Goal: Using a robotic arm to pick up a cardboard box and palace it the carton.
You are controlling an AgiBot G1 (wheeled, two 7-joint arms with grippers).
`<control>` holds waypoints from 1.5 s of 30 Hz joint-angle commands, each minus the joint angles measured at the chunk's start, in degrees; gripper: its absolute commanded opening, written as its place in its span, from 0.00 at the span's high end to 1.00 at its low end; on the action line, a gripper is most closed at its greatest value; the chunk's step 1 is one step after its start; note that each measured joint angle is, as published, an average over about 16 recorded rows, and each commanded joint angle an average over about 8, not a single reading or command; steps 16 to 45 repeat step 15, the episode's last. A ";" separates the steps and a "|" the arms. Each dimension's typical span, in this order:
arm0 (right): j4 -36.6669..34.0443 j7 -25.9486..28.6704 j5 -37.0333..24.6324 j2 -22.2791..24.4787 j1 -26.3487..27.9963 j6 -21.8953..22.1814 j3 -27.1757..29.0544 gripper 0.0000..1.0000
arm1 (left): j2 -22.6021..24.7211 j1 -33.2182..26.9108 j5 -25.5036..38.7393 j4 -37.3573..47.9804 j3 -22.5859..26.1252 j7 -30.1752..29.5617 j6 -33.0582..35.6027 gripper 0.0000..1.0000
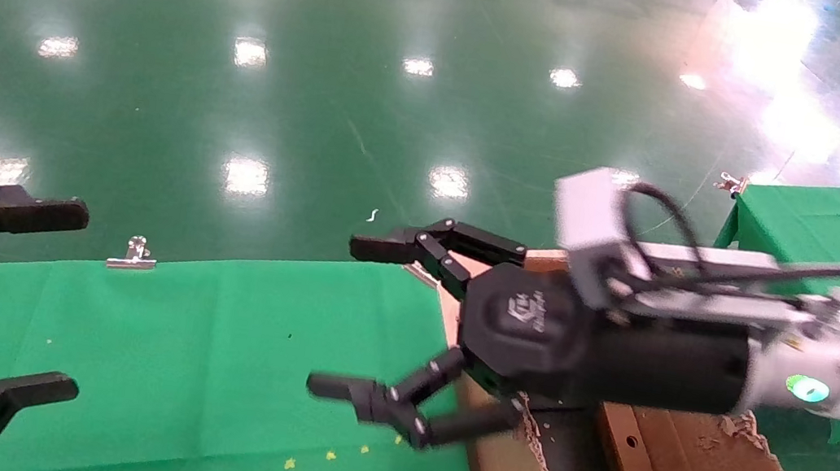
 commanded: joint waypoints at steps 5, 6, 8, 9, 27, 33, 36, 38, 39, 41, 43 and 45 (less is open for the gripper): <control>-0.37 -6.34 5.32 -1.00 -3.31 -6.03 6.64 0.00 | 0.00 0.01 -0.01 0.01 0.00 0.00 -0.01 0.00; -0.39 -6.58 5.63 -1.06 -3.50 -6.38 7.04 0.00 | 0.00 0.01 -0.01 0.01 0.00 0.00 -0.01 0.00; -0.43 -6.79 6.07 -1.15 -3.77 -6.85 7.56 0.00 | -0.01 0.01 -0.01 0.02 0.00 0.00 -0.01 0.00; -0.44 -6.63 6.00 -1.14 -3.72 -6.76 7.44 0.00 | -0.01 0.01 -0.01 0.02 0.00 0.00 -0.01 0.00; -0.41 -6.00 5.28 -1.03 -3.30 -5.93 6.48 0.00 | -0.01 0.01 -0.01 0.02 0.00 0.00 -0.01 0.00; -0.41 -6.00 5.28 -1.03 -3.30 -5.93 6.48 0.00 | -0.01 0.01 -0.01 0.02 0.00 0.00 -0.01 0.00; -0.41 -6.00 5.28 -1.03 -3.30 -5.93 6.48 0.00 | -0.01 0.01 -0.01 0.02 0.00 0.00 -0.01 0.00; -0.41 -6.00 5.28 -1.03 -3.30 -5.93 6.48 0.00 | -0.01 0.01 -0.01 0.02 0.00 0.00 -0.01 0.00; -0.41 -6.00 5.28 -1.03 -3.30 -5.93 6.48 0.00 | -0.01 0.01 -0.01 0.02 0.00 0.00 -0.01 0.00; -0.41 -6.00 5.28 -1.03 -3.30 -5.93 6.48 0.00 | -0.01 0.01 -0.01 0.02 0.00 0.00 -0.01 0.00; -0.41 -6.00 5.28 -1.03 -3.30 -5.93 6.48 0.00 | -0.01 0.01 -0.01 0.02 0.00 0.00 -0.01 0.00; -0.41 -6.00 5.28 -1.03 -3.30 -5.93 6.48 0.00 | -0.01 0.01 -0.01 0.02 0.00 0.00 -0.01 0.00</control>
